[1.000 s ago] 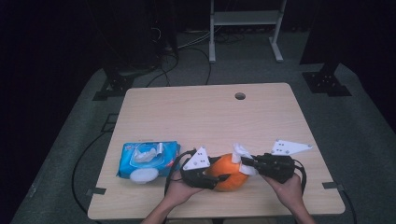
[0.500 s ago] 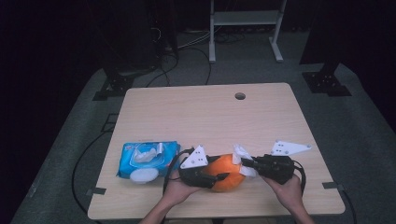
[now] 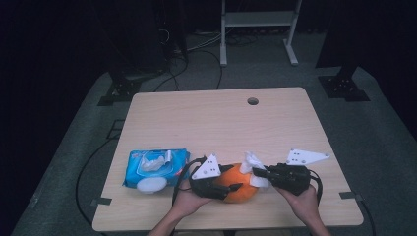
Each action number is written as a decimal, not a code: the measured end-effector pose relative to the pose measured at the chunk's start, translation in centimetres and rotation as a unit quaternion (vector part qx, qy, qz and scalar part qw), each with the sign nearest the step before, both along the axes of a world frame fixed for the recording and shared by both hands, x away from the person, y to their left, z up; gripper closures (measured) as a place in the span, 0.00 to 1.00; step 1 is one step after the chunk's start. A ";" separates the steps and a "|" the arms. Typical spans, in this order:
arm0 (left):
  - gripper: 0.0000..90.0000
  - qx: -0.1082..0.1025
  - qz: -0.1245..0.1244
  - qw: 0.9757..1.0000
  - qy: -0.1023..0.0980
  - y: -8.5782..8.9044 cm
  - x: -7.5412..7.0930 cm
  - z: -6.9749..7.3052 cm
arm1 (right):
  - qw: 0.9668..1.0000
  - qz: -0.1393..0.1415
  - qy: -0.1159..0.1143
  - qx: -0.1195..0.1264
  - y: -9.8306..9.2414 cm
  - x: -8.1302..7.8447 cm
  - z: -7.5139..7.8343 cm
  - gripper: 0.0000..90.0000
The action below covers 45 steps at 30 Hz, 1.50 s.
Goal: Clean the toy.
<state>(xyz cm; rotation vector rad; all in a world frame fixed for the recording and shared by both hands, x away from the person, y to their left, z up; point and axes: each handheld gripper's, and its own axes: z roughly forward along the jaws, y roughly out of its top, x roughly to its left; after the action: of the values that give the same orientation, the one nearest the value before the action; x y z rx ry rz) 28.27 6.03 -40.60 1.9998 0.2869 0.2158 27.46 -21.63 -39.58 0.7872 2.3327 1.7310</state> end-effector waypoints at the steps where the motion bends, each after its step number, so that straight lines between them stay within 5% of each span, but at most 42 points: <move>1: 0.45 0.002 -0.001 1.000 0.000 -0.1 0.0 0.0 | 1.000 0.009 -0.006 0.003 0.4 -0.2 0.3 0.92; 4: 0.42 0.003 0.000 1.000 0.003 -0.2 0.0 -0.2 | 0.999 0.022 -0.013 -0.034 1.5 -0.2 0.2 0.93; 9: 0.21 0.010 0.012 1.000 0.001 -0.4 0.1 -0.9 | 0.999 0.017 0.021 -0.033 0.8 0.8 -1.1 0.93; 13: 0.14 0.013 0.011 1.000 0.011 -0.5 0.4 -1.3 | 0.999 0.008 0.027 -0.033 0.0 1.2 -1.5 0.93; 15: 0.18 0.011 0.011 1.000 0.023 -0.5 0.7 -1.5 | 0.999 0.003 0.034 -0.031 -0.4 1.4 -1.8 0.93; 19: 0.42 0.007 0.013 1.000 0.018 -0.1 0.5 -0.9 | 0.998 -0.013 0.055 -0.031 -1.2 1.8 -1.9 0.93; 22: 0.48 0.008 0.013 1.000 0.008 0.0 0.1 -0.3 | 0.999 -0.014 0.029 -0.023 -1.0 1.0 -0.7 0.93; 25: 0.49 0.012 0.011 1.000 0.009 -0.1 0.0 -0.1 | 1.000 0.006 0.019 -0.005 -0.2 0.5 0.1 0.93; 30: 0.47 0.013 0.010 1.000 0.011 -0.1 0.1 -0.4 | 0.999 0.016 0.017 -0.031 1.0 0.4 -0.4 0.93; 36: 0.18 0.025 0.018 0.999 0.022 -0.8 0.5 -1.4 | 0.999 0.008 0.036 -0.037 0.5 1.0 -1.5 0.93; 45: 0.47 0.017 0.017 1.000 0.011 -0.3 0.2 -0.8 | 0.997 -0.029 0.048 -0.045 -1.3 1.4 -1.8 0.93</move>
<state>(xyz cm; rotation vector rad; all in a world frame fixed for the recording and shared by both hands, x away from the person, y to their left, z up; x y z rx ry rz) 28.51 5.75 -41.45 2.0330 0.3339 0.2225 28.83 -22.97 -41.39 0.9305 2.4043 1.5862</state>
